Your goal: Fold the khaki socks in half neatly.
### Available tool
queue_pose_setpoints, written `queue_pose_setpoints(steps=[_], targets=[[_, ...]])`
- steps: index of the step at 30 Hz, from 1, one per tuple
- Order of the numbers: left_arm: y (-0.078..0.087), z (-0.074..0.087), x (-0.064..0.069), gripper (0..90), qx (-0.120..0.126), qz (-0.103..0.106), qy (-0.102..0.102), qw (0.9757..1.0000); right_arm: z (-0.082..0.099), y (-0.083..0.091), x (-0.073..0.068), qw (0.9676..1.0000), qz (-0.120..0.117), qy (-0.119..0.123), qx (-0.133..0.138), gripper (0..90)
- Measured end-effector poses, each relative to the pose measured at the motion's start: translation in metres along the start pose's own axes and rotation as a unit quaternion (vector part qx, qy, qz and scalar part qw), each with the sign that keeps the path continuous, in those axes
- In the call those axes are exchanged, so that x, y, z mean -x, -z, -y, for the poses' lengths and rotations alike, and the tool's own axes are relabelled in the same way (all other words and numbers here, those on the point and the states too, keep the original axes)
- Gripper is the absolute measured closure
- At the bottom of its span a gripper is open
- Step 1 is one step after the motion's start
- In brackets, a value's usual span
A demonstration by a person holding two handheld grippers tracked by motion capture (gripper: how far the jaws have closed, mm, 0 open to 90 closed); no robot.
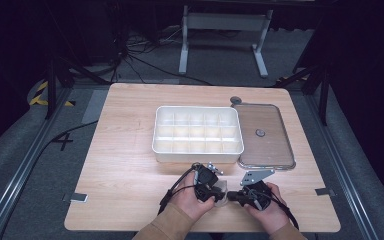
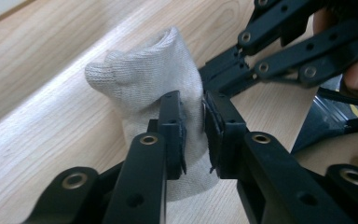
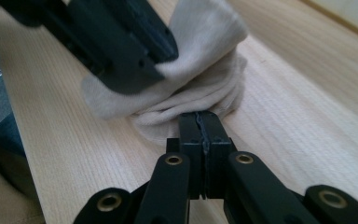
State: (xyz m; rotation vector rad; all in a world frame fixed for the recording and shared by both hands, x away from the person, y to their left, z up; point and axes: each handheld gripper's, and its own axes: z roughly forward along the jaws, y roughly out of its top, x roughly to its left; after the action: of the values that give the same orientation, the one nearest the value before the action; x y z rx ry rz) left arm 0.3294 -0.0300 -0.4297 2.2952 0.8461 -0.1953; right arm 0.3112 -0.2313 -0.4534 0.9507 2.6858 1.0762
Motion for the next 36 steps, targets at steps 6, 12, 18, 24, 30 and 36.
queue_pose_setpoints(steps=[6, 12, 18, 24, 30, 36], targets=[[-0.002, 0.001, 0.000, 74.3, 0.003, 0.002, 0.001, 1.0000, -0.009, 0.020, 0.004, 0.9986, 0.017, -0.013, 0.049, 89.3], [-0.003, 0.001, 0.001, 74.3, 0.002, 0.002, -0.002, 1.0000, -0.021, 0.024, -0.001, 0.9954, 0.006, 0.007, 0.095, 89.2], [0.002, 0.001, 0.001, 74.3, 0.012, 0.009, -0.005, 0.9999, -0.024, 0.008, -0.003, 0.9965, 0.005, 0.005, 0.083, 89.2], [0.021, 0.006, -0.005, 82.4, 0.018, 0.010, 0.011, 0.9997, -0.020, 0.005, -0.001, 0.9971, 0.004, 0.001, 0.076, 89.2], [0.007, 0.009, -0.004, 86.6, -0.027, 0.008, 0.012, 0.9995, -0.018, 0.005, -0.001, 0.9974, 0.003, -0.003, 0.071, 89.0], [0.000, 0.010, -0.001, 86.7, -0.035, 0.006, 0.012, 0.9993, -0.014, 0.003, -0.001, 0.9981, 0.007, -0.004, 0.061, 88.9]])
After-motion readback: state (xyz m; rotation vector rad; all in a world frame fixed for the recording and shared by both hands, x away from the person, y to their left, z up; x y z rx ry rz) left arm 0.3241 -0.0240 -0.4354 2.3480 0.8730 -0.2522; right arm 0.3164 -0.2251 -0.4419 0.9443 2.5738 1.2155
